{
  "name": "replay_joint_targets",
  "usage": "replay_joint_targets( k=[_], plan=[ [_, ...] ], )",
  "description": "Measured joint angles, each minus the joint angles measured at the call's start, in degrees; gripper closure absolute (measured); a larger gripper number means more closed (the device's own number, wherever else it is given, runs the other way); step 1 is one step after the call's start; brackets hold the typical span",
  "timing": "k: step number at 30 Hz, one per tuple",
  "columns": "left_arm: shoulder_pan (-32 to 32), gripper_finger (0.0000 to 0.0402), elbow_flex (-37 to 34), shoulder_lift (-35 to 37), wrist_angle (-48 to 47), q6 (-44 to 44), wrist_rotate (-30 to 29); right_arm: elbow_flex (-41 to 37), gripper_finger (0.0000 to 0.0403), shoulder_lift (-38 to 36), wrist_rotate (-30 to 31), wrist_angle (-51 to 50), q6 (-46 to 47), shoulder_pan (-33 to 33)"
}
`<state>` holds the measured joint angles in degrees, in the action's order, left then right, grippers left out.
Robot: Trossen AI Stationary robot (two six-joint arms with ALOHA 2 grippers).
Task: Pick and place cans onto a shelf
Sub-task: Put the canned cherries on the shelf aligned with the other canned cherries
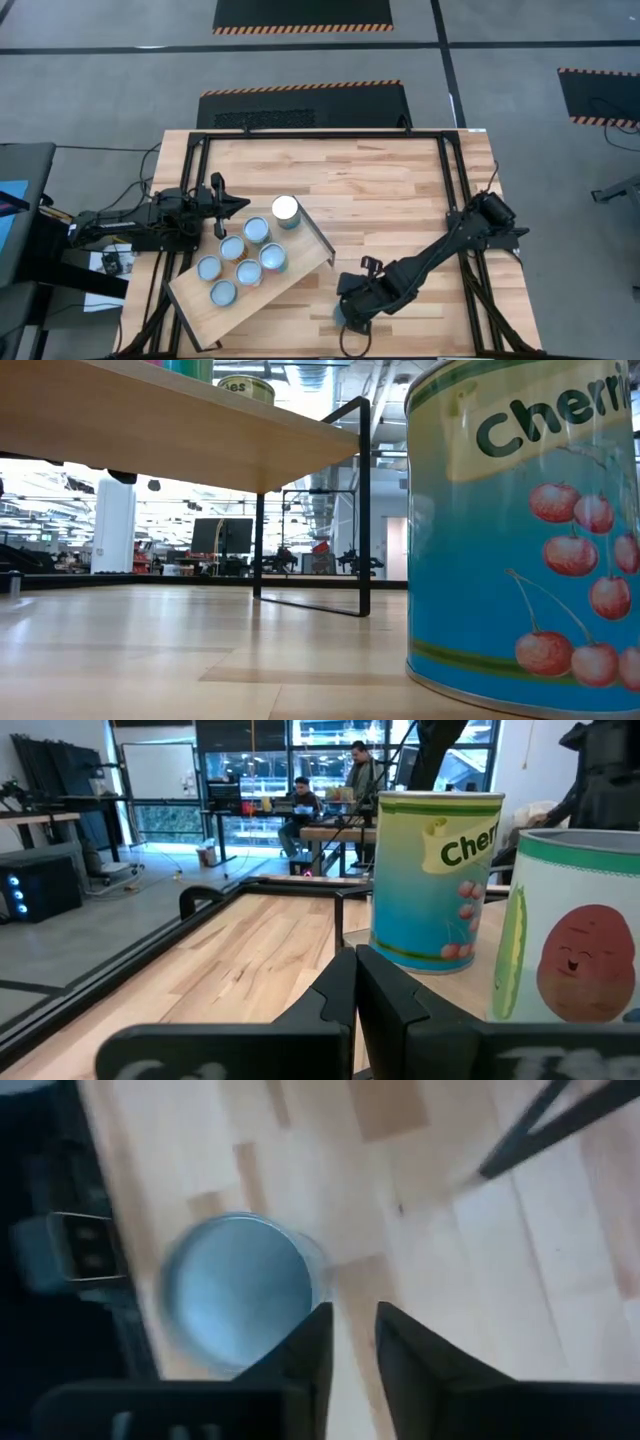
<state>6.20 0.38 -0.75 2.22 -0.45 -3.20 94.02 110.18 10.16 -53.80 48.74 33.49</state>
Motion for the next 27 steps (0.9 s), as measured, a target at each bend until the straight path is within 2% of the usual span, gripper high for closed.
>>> replay_joint_targets(
  k=[5, 10, 27],
  plan=[
    [0.00, 0.0401, 0.00, 0.02, -0.01, 0.02, -0.04, 0.00, 0.0260, 1.35, -2.65, 1.62, 0.47, -0.43],
    [0.00, 0.0401, -0.02, 0.02, -0.01, 0.04, -0.05, 0.05, 0.0249, 2.14, -3.79, 2.72, 0.78, -1.15],
    [0.00, 0.0401, -0.02, 0.00, 0.00, 0.05, -0.10, -0.19, 0.0341, 2.70, -3.04, 2.84, -1.23, -2.53]
  ],
)
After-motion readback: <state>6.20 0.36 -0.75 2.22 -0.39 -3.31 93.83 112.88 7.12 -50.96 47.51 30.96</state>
